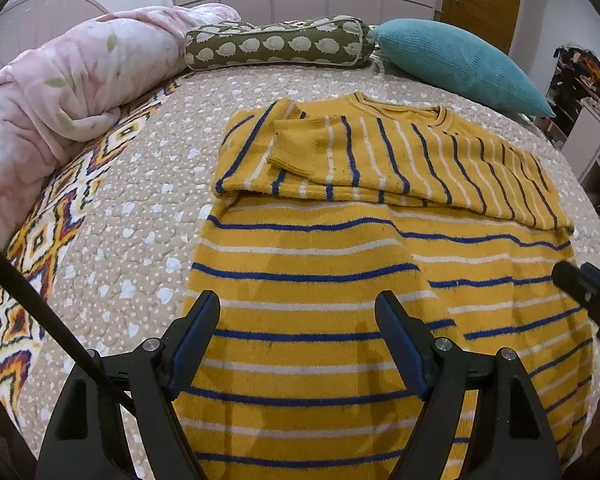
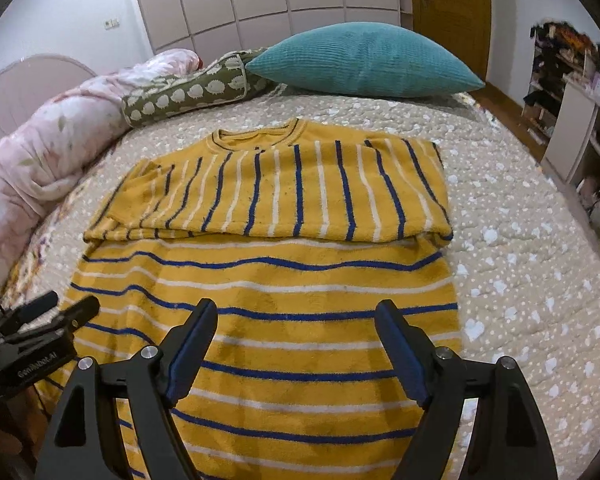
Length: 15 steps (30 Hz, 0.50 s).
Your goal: Fold small clothes
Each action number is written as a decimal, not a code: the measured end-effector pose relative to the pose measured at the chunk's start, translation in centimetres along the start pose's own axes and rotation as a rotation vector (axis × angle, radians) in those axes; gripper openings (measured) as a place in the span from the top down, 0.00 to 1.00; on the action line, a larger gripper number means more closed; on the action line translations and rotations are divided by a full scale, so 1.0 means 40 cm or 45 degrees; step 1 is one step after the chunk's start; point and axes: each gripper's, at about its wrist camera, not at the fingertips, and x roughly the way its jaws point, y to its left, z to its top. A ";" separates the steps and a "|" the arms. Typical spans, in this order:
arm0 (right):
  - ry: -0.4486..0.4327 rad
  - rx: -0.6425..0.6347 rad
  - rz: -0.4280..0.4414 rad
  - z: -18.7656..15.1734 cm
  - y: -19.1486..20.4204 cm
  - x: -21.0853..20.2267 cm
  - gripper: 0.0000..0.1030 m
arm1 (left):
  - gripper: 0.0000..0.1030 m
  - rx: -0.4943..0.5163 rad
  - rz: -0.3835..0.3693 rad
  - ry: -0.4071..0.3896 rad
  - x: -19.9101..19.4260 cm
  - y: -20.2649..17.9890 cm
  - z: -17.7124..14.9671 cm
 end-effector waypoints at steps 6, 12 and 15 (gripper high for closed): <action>0.015 0.074 0.027 -0.003 -0.040 0.000 0.17 | 0.24 -0.023 -0.036 0.013 -0.024 0.045 -0.013; 0.042 0.047 0.046 -0.022 -0.086 -0.023 0.16 | 0.24 -0.005 -0.078 0.048 -0.052 0.118 -0.066; 0.071 0.028 0.010 -0.045 -0.120 -0.030 0.16 | 0.24 -0.015 -0.078 0.080 -0.061 0.160 -0.110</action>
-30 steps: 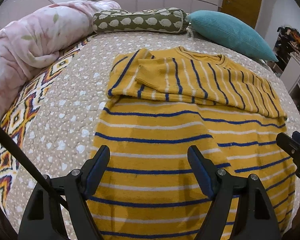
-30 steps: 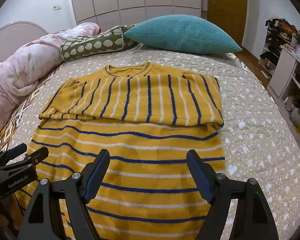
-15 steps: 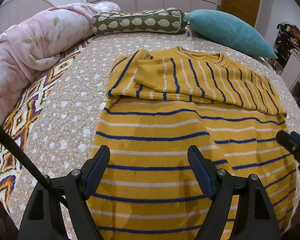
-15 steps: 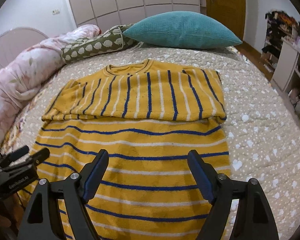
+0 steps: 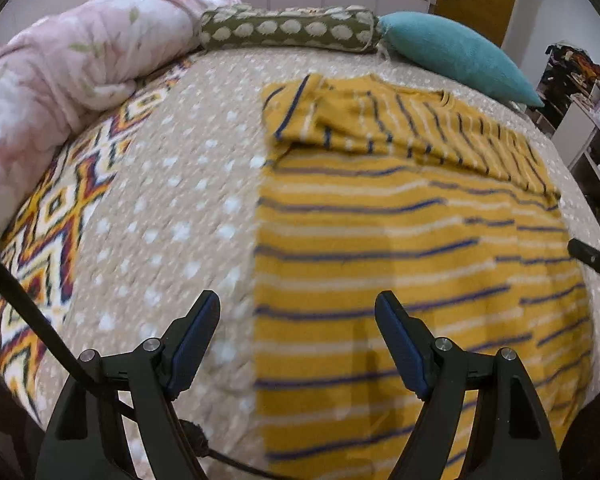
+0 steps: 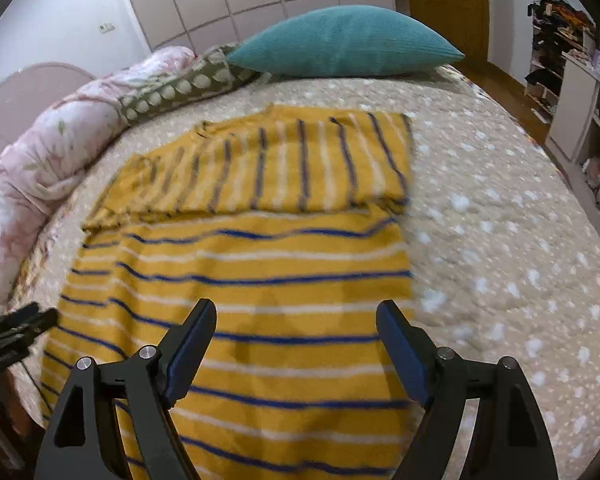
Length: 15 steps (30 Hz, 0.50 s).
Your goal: Fold small clothes
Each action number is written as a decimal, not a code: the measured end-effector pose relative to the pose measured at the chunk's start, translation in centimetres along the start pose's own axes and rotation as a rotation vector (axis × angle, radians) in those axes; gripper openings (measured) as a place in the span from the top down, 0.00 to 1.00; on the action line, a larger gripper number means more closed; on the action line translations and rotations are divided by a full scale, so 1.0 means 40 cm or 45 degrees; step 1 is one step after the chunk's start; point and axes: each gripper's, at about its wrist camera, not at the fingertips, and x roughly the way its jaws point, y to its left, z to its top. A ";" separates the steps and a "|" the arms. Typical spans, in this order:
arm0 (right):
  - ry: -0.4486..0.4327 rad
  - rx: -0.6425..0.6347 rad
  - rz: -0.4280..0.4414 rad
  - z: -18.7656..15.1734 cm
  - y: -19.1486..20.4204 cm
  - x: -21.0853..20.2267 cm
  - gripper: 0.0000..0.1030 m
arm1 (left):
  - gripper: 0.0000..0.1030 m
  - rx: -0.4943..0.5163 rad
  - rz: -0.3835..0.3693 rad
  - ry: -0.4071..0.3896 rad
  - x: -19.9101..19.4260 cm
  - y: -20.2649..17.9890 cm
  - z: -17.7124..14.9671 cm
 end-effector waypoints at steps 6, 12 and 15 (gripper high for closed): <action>0.058 0.105 0.000 -0.038 -0.079 0.028 0.28 | 0.24 -0.098 -0.030 0.063 0.008 0.064 -0.056; 0.040 -0.109 -0.080 -0.055 -0.061 0.022 0.88 | 0.24 -0.049 -0.025 0.041 -0.077 0.122 -0.058; 0.042 -0.092 -0.089 -0.059 -0.089 -0.006 0.88 | 0.23 -0.011 -0.003 0.022 -0.136 0.163 -0.053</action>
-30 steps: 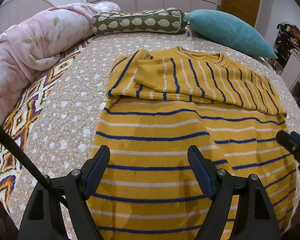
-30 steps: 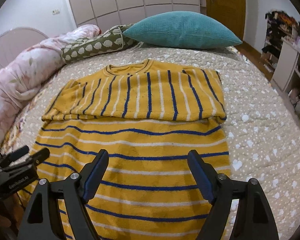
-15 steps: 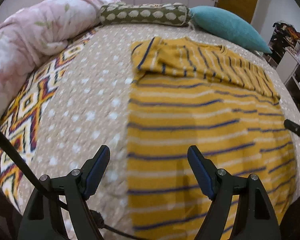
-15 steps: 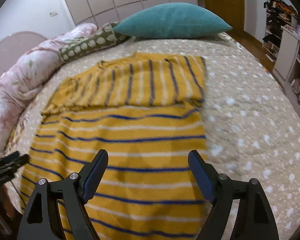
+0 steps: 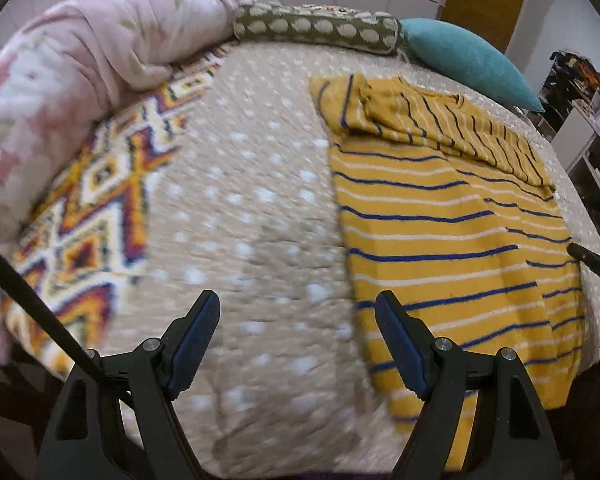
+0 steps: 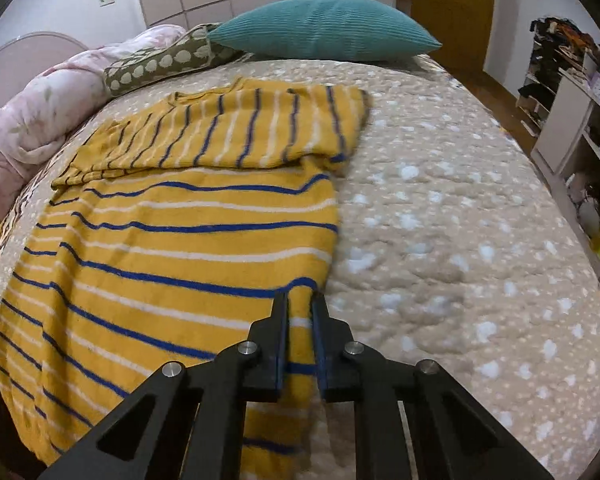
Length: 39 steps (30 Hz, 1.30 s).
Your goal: Fold small clothes
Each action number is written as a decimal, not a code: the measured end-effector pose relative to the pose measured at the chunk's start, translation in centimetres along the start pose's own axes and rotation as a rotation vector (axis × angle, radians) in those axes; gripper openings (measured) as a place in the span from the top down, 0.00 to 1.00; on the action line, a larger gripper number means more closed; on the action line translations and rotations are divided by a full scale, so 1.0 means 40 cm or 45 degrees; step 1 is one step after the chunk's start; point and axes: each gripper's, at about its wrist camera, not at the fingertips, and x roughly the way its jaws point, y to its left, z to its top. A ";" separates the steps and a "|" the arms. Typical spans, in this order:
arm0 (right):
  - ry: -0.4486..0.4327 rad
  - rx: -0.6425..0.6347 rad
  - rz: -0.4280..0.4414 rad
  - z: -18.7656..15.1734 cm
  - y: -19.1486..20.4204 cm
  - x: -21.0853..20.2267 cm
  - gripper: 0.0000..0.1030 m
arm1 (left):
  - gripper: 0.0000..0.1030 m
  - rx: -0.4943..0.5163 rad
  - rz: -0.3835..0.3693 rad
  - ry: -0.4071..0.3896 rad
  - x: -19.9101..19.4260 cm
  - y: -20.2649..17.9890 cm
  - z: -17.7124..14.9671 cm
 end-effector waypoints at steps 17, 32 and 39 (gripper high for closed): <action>0.033 -0.074 0.138 -0.138 0.055 -0.057 0.91 | 0.21 0.081 -0.041 0.142 0.090 -0.113 -0.097; 0.076 0.048 0.258 -0.193 -0.012 -0.125 0.49 | 0.18 0.061 -0.016 0.138 0.082 -0.128 -0.127; 0.145 -0.003 0.317 -0.253 0.010 -0.144 0.43 | 0.18 0.085 -0.016 0.168 0.073 -0.138 -0.136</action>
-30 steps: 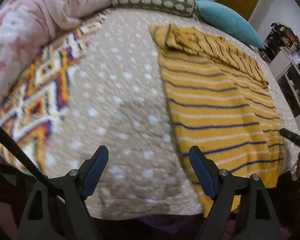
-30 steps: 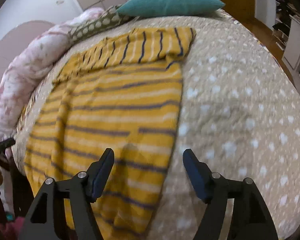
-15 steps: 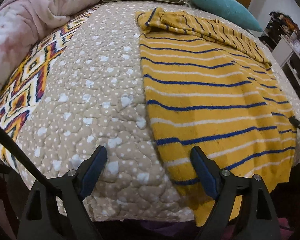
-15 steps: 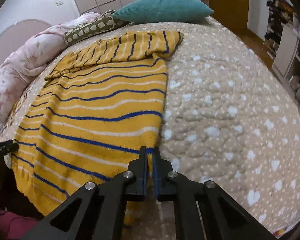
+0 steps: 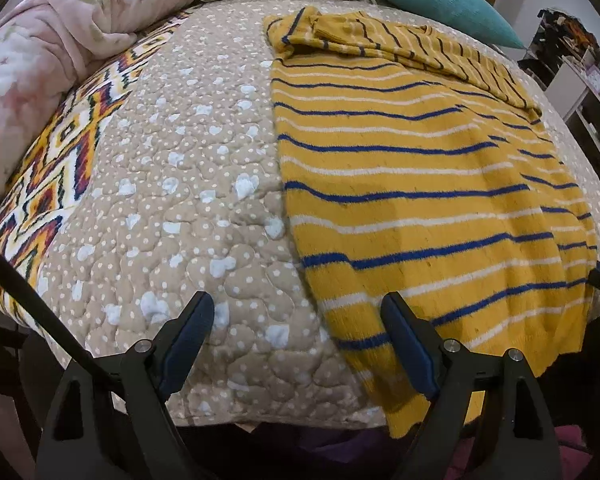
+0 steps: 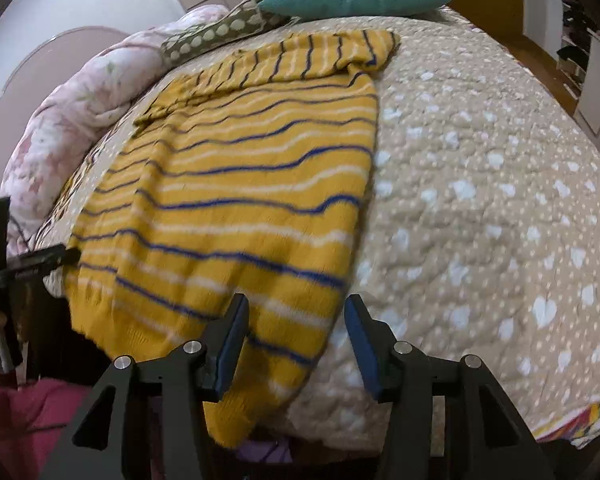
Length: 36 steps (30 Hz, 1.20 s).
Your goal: Fold small clothes
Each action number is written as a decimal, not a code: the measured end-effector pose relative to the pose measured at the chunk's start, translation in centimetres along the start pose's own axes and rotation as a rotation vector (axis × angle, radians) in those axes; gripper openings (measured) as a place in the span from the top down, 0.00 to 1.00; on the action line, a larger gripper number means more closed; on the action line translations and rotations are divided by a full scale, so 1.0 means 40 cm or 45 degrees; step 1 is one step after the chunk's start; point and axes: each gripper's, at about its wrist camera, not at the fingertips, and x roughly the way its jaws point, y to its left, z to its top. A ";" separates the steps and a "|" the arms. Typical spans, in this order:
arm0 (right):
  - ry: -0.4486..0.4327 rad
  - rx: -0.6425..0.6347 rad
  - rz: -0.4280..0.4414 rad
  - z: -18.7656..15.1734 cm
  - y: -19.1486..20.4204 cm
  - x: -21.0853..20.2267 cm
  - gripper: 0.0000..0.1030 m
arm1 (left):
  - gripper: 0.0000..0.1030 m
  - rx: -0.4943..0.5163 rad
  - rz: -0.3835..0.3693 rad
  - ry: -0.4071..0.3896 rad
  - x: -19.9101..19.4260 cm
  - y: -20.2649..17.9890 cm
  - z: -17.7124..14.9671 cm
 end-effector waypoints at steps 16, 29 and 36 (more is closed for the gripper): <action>0.119 -0.055 0.207 -0.067 0.036 0.012 0.35 | 0.17 0.018 -0.112 0.096 -0.003 -0.040 -0.053; 0.126 0.005 0.305 -0.079 0.027 0.032 0.39 | 0.26 0.095 -0.124 0.116 0.014 -0.098 -0.071; 0.048 -0.029 0.316 -0.054 0.029 -0.007 0.89 | 0.92 0.071 -0.300 0.045 -0.066 -0.060 -0.027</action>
